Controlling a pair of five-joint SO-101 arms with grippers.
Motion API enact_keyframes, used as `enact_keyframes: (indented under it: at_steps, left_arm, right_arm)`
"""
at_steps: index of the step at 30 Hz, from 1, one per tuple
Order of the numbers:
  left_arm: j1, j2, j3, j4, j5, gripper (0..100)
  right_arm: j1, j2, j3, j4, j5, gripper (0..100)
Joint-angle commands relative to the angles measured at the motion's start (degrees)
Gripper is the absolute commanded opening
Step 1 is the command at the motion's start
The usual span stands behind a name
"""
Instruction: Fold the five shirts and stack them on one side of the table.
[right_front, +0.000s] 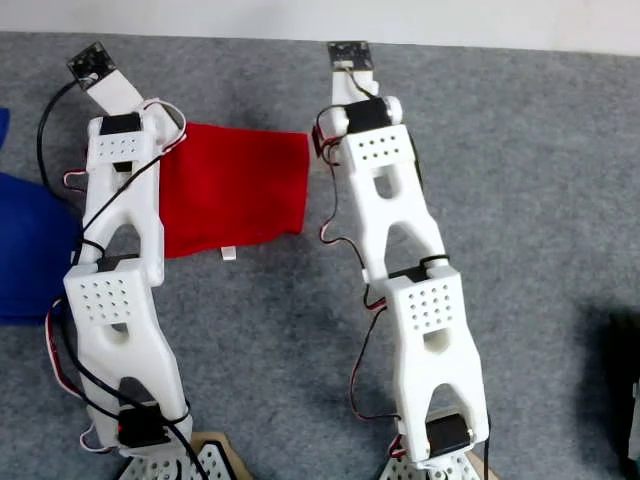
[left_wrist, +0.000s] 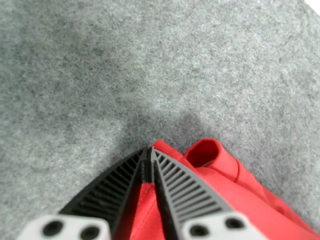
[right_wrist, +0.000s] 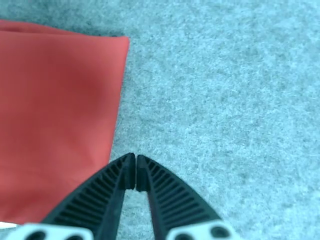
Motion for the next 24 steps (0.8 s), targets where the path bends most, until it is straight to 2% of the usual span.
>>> enact_keyframes:
  at_steps: [1,4,6,11,18,24]
  left_arm:
    - [-0.75,-1.01,-0.84,-1.14,-0.09,1]
    - [-0.75,-1.01,-0.84,-1.14,-0.09,1]
    - [-0.75,-1.01,-0.84,-1.14,-0.09,1]
    - [-0.75,-1.01,-0.84,-1.23,-0.18,1]
    - [-0.75,-1.01,-0.84,-1.23,-0.35,1]
    - [-0.75,-1.01,-0.84,-1.23,-0.44,1]
  right_arm:
    - [0.04,0.13,-2.07,-3.82,0.79,17.2]
    - [-1.45,4.44,-2.15,-6.11,0.79,27.3]
    - [-3.12,6.2,-2.24,-7.34,0.44,29.6]
    - [-7.52,6.99,-2.24,-9.27,-0.79,29.6]
    - [-6.37,7.16,-8.66,-8.57,-2.9,29.6]
    - [-8.31,7.25,-9.19,-8.4,-2.99,29.6]
